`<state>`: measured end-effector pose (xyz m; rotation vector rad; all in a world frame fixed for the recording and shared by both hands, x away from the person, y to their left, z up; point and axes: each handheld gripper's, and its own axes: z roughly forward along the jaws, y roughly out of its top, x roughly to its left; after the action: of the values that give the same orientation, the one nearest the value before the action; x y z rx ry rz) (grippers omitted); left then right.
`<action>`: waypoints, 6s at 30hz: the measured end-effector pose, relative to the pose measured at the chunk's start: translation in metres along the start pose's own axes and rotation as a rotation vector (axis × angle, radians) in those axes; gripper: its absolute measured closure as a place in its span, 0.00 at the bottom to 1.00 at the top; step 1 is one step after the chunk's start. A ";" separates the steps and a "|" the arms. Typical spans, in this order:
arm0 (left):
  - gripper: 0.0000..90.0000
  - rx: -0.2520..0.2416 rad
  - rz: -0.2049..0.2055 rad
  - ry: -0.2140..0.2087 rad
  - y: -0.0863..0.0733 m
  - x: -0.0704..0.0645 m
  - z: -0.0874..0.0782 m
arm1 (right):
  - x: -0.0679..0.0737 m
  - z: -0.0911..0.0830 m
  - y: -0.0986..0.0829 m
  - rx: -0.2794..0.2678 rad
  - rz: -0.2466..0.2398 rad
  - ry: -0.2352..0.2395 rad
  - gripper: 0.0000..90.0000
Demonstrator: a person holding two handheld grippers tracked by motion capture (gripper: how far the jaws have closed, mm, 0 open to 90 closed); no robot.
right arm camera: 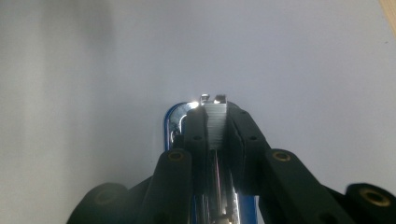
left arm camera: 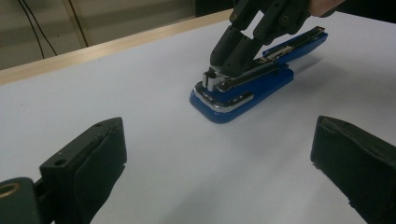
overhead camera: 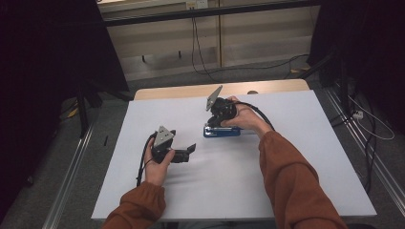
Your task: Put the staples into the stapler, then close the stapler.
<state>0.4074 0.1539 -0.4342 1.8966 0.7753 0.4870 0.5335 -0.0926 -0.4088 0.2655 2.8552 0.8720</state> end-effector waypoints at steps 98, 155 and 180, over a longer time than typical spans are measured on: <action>0.04 0.018 -0.014 0.007 -0.004 0.001 0.000 | 0.042 -0.067 -0.090 -0.350 0.588 -0.381 0.07; 0.06 -0.009 -0.037 0.028 -0.001 -0.010 0.008 | 0.103 -0.100 -0.150 -0.466 0.685 -0.491 0.21; 0.06 -0.045 -0.025 -0.017 0.019 -0.020 0.026 | 0.110 -0.094 -0.162 -0.409 0.664 -0.452 1.00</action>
<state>0.4156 0.1174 -0.4288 1.8454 0.7702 0.4685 0.3880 -0.2517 -0.4325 1.2135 2.1105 1.2677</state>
